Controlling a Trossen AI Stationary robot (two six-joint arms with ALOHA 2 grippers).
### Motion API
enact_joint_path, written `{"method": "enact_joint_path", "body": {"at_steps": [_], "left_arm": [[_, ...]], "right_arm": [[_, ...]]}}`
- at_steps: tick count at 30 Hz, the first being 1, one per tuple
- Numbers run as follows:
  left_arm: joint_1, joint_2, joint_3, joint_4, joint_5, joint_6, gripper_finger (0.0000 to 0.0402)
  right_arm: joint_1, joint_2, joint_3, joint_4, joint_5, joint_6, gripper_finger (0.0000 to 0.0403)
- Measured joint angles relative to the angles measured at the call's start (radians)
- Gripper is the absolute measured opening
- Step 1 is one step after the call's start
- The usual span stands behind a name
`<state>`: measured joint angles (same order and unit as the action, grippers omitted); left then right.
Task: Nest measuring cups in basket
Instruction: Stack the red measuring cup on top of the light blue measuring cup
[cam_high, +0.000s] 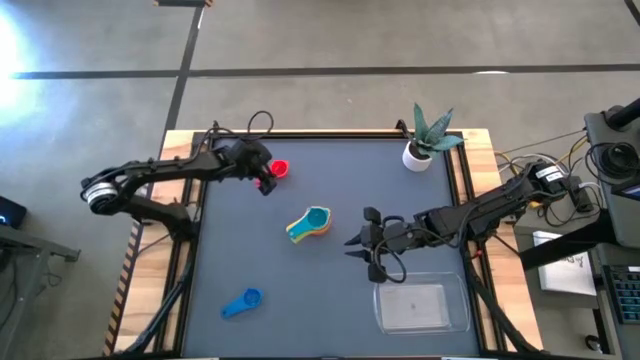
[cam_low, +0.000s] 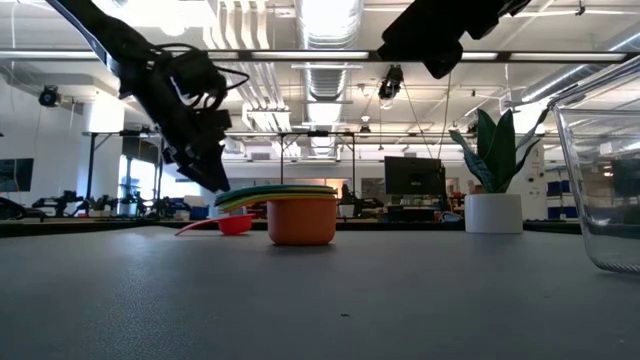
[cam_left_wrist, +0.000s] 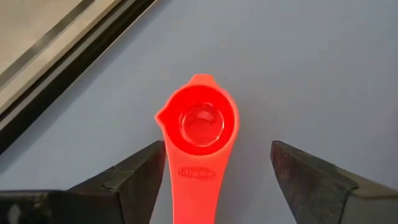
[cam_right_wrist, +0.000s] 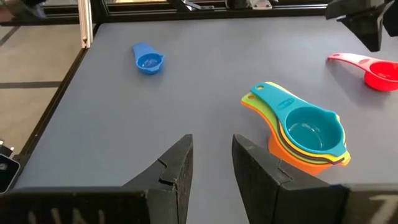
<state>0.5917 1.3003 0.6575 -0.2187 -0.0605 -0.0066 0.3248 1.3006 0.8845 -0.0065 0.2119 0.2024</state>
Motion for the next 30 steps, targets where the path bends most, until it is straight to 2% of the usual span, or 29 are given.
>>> {"method": "enact_joint_path", "body": {"at_steps": [5, 14, 30], "left_arm": [[0.000, 0.048, 0.000, 0.045, 0.000, 0.025, 0.0294], [0.009, 0.139, 0.000, 0.079, 0.000, 0.051, 0.0296], [0.015, 0.159, 0.000, 0.099, 0.000, 0.056, 0.0309]], "right_arm": [[0.000, 0.000, 0.000, 0.014, 0.000, 0.000, 0.0100], [0.000, 0.000, 0.000, 0.020, 0.000, -0.003, 0.0100], [-0.002, 0.000, 0.000, 0.020, 0.001, -0.011, 0.0100]]}}
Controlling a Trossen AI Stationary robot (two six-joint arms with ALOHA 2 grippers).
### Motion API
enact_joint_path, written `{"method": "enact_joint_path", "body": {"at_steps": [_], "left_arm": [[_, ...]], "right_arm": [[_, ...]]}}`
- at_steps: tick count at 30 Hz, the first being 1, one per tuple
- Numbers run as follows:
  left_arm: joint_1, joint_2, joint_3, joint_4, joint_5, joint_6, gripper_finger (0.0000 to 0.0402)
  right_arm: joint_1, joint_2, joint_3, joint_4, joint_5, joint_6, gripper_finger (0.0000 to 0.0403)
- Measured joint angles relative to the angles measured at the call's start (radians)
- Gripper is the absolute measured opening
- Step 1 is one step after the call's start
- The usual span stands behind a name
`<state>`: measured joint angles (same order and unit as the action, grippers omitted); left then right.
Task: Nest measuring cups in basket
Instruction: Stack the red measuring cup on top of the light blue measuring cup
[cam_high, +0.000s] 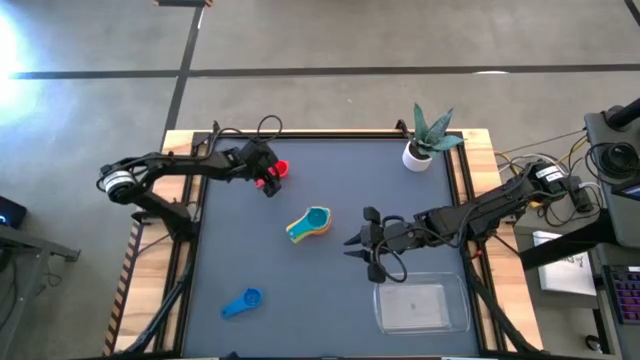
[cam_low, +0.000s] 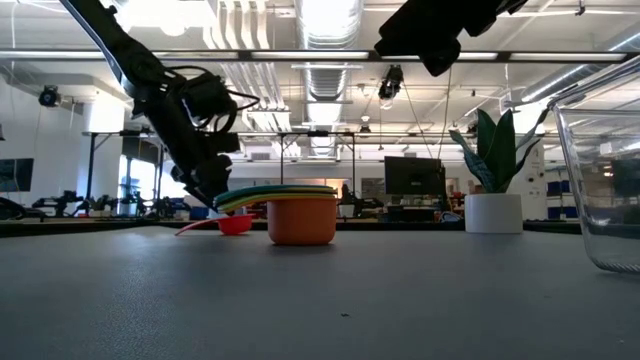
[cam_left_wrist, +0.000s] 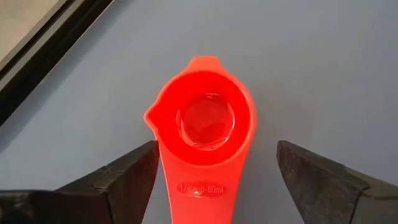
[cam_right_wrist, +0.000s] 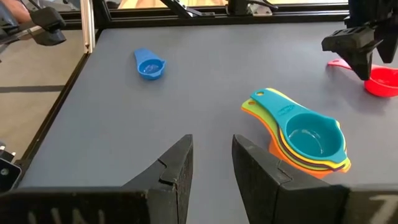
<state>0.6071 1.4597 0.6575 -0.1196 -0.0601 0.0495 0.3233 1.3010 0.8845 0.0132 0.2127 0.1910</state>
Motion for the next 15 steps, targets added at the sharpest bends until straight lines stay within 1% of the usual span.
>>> {"method": "enact_joint_path", "body": {"at_steps": [8, 15], "left_arm": [[0.032, 0.000, 0.000, -0.007, -0.005, 0.021, 0.0316], [0.039, 0.000, 0.000, -0.096, -0.006, 0.071, 0.0316]], "right_arm": [[-0.001, 0.000, 0.000, 0.000, 0.009, -0.005, 0.0100], [-0.001, 0.000, 0.000, 0.000, 0.017, -0.008, 0.0100]]}}
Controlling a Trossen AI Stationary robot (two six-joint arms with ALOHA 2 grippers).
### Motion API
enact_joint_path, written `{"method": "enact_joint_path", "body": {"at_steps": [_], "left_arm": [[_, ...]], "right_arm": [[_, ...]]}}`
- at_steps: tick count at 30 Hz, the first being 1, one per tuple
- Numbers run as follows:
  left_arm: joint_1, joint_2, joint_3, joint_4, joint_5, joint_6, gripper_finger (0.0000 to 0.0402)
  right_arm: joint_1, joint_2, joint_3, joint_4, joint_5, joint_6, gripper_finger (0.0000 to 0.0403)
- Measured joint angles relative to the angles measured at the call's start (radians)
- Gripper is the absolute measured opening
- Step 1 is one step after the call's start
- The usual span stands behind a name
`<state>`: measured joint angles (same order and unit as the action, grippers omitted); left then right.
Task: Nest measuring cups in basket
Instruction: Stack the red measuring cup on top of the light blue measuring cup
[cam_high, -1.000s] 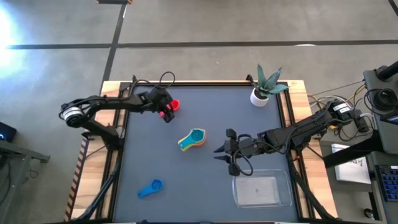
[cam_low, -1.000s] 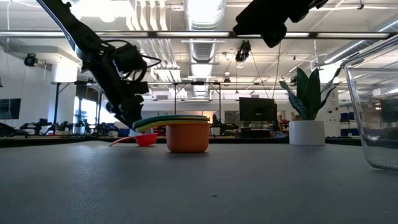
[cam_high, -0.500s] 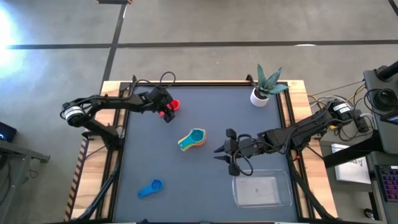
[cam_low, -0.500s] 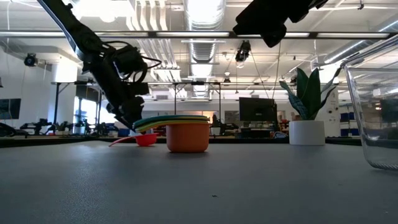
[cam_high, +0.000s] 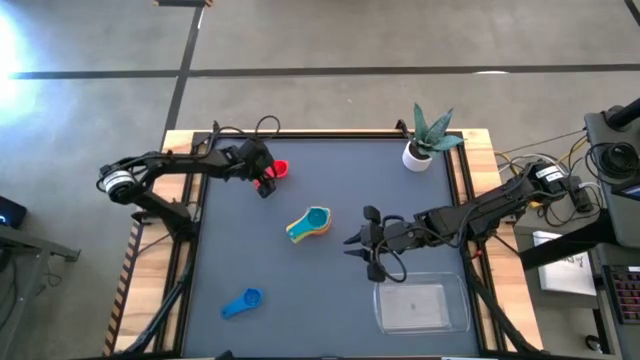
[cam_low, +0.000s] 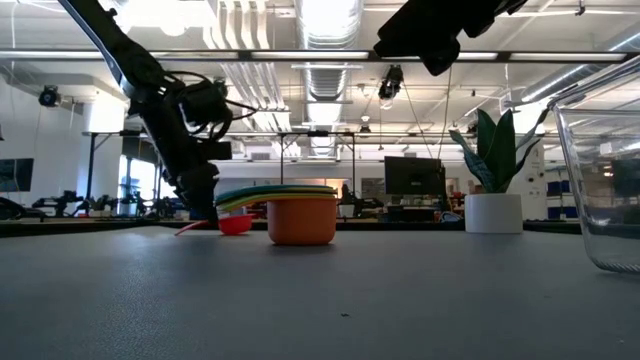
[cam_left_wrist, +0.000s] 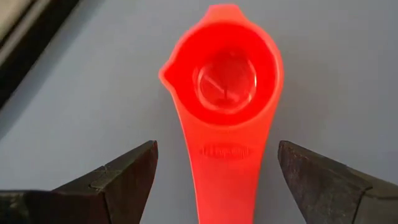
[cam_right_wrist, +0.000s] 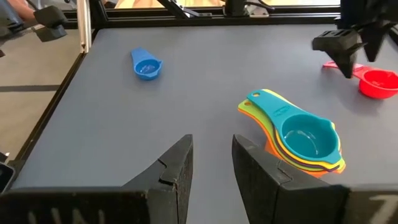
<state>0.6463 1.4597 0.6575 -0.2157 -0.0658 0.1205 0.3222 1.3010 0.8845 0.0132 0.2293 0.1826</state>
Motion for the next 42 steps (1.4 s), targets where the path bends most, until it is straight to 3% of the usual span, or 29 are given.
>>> {"method": "enact_joint_path", "body": {"at_steps": [7, 14, 23, 34, 42], "left_arm": [[0.000, 0.042, 0.000, 0.003, -0.002, 0.010, 0.0311], [0.000, 0.130, 0.007, 0.024, 0.032, 0.007, 0.0276], [-0.002, 0.096, 0.037, -0.014, 0.034, -0.005, 0.0131], [-0.030, 0.049, 0.099, -0.172, 0.083, -0.090, 0.0131], [-0.187, -0.154, 0.099, -0.259, 0.102, -0.262, 0.0131]], "right_arm": [[0.000, 0.000, 0.000, 0.000, 0.008, -0.003, 0.0100], [0.000, 0.000, 0.005, 0.001, 0.008, 0.000, 0.0100], [0.000, 0.000, 0.005, 0.000, 0.009, -0.009, 0.0100], [0.000, 0.000, 0.005, -0.004, 0.009, -0.010, 0.0100], [0.000, -0.004, 0.005, 0.010, 0.037, -0.083, 0.0100]]}}
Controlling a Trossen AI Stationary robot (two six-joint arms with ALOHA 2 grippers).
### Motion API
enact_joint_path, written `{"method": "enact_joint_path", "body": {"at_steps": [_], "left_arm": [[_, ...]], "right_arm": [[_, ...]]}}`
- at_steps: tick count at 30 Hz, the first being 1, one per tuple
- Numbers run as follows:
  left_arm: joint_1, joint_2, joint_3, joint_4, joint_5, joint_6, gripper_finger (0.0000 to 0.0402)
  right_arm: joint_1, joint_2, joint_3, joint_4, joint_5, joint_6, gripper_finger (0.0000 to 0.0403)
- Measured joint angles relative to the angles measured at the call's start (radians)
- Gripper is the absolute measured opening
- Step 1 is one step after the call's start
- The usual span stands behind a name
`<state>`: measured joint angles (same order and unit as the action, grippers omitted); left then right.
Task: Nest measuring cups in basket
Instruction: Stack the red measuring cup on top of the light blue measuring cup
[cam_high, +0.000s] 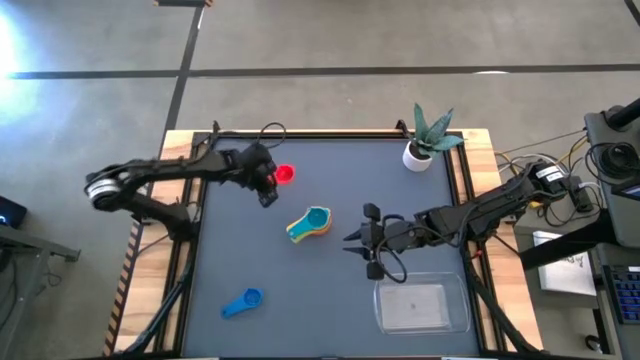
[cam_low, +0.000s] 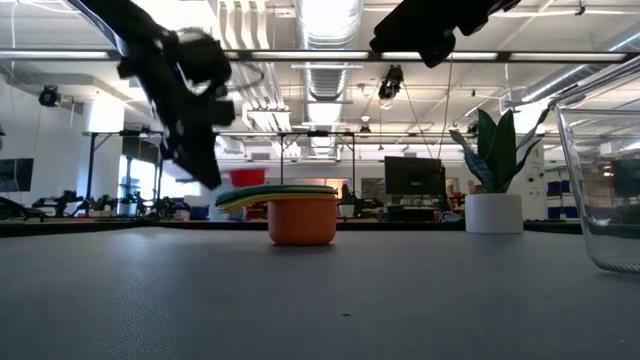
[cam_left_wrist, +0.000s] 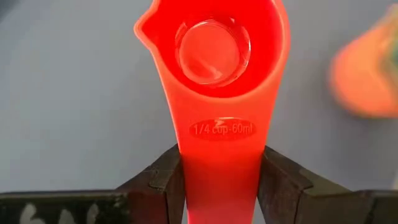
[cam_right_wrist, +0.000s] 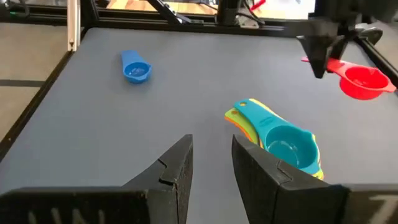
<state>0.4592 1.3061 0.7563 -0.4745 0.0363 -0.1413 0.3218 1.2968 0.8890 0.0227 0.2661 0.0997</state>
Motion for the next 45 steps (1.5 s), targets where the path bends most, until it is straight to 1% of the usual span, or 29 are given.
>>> {"method": "enact_joint_path", "body": {"at_steps": [5, 6, 9, 12, 18, 25, 28, 37, 41, 45], "left_arm": [[-0.180, -0.157, 0.000, -0.014, 0.000, -0.145, 0.0131], [-0.221, -0.183, 0.000, -0.014, 0.000, -0.174, 0.0131], [-0.345, -0.242, 0.001, -0.006, -0.024, -0.251, 0.0131], [-0.456, -0.267, 0.001, 0.013, -0.092, -0.309, 0.0131], [-0.597, -0.264, 0.001, 0.092, -0.148, -0.383, 0.0131], [-0.661, -0.246, 0.001, 0.170, -0.159, -0.399, 0.0131], [-0.666, -0.232, 0.001, 0.190, -0.159, -0.396, 0.0131], [-0.676, -0.195, 0.001, 0.243, -0.159, -0.387, 0.0131], [-0.695, -0.163, 0.041, 0.237, -0.158, -0.378, 0.0131], [-0.703, -0.102, 0.125, 0.175, -0.161, -0.341, 0.0131]], "right_arm": [[-0.013, -0.001, 0.000, 0.031, -0.022, -0.038, 0.0100], [-0.021, -0.001, 0.000, 0.047, -0.048, -0.044, 0.0100], [-0.052, -0.003, 0.000, 0.105, -0.175, -0.067, 0.0100], [-0.086, -0.007, 0.001, 0.136, -0.268, -0.079, 0.0100], [-0.143, -0.024, 0.001, 0.128, -0.274, -0.100, 0.0100], [-0.153, -0.047, 0.001, 0.125, -0.280, -0.101, 0.0100], [-0.153, -0.053, 0.001, 0.125, -0.309, -0.094, 0.0100], [-0.153, -0.054, 0.000, 0.129, -0.312, -0.074, 0.0100], [-0.152, -0.056, -0.002, 0.131, -0.312, -0.067, 0.0100], [-0.152, -0.074, -0.008, 0.136, -0.312, -0.067, 0.0100]]}}
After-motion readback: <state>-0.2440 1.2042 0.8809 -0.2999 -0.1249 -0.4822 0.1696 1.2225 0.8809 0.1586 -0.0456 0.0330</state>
